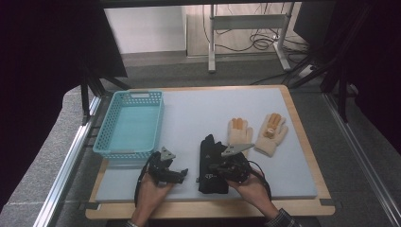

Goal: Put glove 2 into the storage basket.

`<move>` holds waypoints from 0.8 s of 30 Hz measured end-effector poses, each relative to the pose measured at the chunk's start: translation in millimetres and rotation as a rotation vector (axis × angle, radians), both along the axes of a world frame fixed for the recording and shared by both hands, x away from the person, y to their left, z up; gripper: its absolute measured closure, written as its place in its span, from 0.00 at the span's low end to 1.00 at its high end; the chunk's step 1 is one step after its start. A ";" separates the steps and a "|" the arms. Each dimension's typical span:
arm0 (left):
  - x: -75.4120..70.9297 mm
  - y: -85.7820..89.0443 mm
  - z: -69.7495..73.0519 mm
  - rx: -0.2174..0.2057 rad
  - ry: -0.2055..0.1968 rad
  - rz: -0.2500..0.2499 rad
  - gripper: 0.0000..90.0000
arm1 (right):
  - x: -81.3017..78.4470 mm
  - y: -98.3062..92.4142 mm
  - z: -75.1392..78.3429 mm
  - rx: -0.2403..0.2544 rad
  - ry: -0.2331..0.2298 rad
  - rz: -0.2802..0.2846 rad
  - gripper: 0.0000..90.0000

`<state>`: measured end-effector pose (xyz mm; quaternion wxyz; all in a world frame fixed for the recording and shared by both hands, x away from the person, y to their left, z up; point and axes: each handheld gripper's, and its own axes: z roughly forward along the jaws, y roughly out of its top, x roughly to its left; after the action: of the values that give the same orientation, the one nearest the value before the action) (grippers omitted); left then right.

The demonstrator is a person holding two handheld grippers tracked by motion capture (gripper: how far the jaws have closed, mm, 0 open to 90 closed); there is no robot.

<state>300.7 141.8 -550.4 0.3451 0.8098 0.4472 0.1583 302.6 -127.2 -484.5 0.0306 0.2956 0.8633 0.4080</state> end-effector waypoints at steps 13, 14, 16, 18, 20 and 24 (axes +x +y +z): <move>0.0 0.0 0.0 0.001 0.000 -0.001 0.04 | 4.9 -15.7 -3.8 -0.047 -0.018 -0.032 0.96; 0.0 0.0 0.0 0.001 0.000 -0.001 0.04 | 5.0 -15.1 -5.3 -0.054 -0.016 -0.028 0.96; 0.0 0.0 0.0 0.001 0.000 -0.001 0.04 | 4.6 -14.0 -7.4 -0.060 -0.009 -0.027 0.96; 0.0 0.1 0.1 0.001 0.001 -0.001 0.04 | 4.2 -14.0 -14.9 -0.059 -0.003 -0.024 0.88; 0.0 0.2 0.1 0.001 0.001 -0.001 0.04 | 4.2 -19.8 -11.4 -0.030 -0.006 -0.038 0.81; -0.1 1.2 0.4 -0.007 0.002 -0.001 0.04 | 5.6 -38.4 -1.9 -0.019 -0.041 -0.076 0.79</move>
<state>300.6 143.0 -550.0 0.3477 0.8088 0.4479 0.1559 308.2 -165.6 -486.4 0.0665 0.3195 0.8545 0.4042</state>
